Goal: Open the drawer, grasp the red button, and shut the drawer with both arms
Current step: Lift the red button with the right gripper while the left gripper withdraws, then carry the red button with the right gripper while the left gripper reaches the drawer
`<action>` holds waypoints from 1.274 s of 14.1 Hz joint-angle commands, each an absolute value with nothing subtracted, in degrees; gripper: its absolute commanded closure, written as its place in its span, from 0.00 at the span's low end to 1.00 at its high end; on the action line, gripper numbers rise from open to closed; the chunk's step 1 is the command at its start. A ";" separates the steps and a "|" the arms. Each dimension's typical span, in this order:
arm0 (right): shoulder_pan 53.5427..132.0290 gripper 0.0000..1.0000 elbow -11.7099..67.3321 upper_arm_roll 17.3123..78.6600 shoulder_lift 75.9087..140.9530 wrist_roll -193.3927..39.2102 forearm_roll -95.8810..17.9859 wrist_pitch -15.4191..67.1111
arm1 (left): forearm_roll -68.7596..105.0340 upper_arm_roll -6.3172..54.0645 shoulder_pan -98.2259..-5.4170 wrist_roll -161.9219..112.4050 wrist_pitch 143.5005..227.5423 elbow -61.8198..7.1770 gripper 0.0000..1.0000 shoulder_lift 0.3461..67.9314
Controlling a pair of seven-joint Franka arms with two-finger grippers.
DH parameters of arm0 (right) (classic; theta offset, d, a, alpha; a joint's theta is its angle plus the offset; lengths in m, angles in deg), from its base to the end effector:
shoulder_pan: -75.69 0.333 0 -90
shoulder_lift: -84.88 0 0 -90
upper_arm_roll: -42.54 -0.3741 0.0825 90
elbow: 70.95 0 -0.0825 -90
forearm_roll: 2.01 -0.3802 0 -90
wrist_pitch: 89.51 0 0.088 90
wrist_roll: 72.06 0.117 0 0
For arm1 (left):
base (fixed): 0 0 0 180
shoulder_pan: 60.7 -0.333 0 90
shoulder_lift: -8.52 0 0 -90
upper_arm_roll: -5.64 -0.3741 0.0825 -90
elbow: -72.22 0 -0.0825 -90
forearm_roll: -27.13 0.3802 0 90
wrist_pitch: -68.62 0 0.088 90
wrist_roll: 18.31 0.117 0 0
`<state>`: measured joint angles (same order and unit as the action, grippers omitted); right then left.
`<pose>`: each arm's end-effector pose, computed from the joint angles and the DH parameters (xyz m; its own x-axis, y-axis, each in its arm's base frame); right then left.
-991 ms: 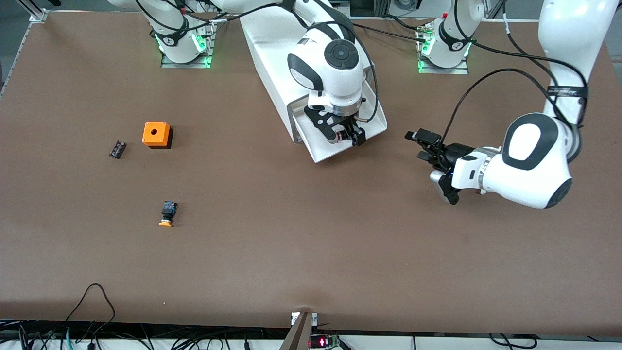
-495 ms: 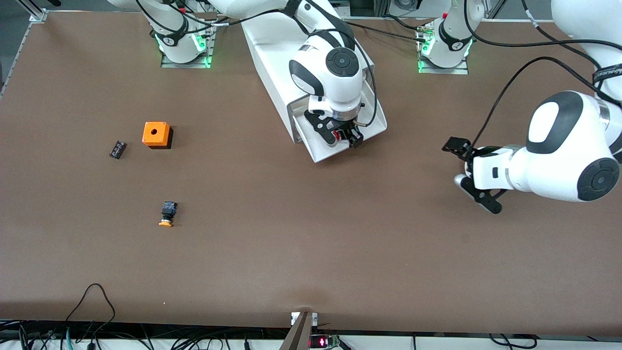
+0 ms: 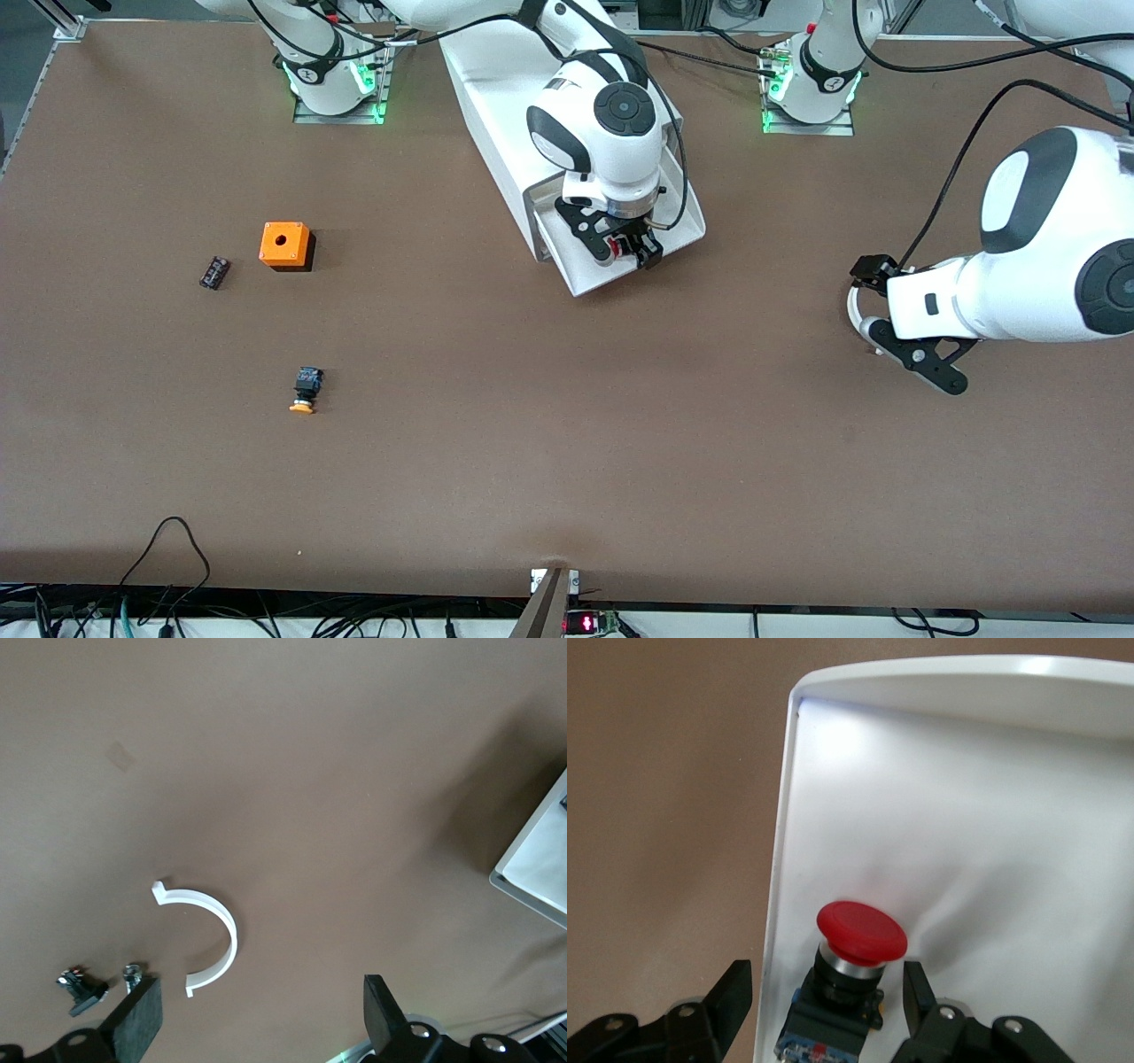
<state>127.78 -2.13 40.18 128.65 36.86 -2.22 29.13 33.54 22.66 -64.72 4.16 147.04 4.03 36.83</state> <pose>0.4737 0.6458 0.3695 0.5704 -0.8188 -0.0644 -0.8205 -0.5646 -0.0897 0.6765 -0.0885 0.5330 0.7868 -0.5603 -0.2590 -0.5442 -0.8276 0.1373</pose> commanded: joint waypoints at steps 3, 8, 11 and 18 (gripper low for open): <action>128.25 0.35 -2.22 40.25 127.68 39.03 -2.10 27.73 | 43.30 22.60 -59.21 2.88 146.76 6.03 0.00 36.91; 128.33 0.46 -2.04 40.25 128.03 39.03 -1.84 28.17 | 43.21 22.16 -59.20 1.74 146.84 6.12 0.00 36.91; 128.33 0.79 -2.04 40.25 127.95 38.95 -1.93 28.17 | 43.21 22.25 -59.11 0.24 146.84 6.12 0.00 36.91; 126.76 1.00 -7.20 40.69 125.31 37.11 -2.36 19.06 | 34.28 22.34 -59.55 -17.04 147.63 5.25 0.00 36.99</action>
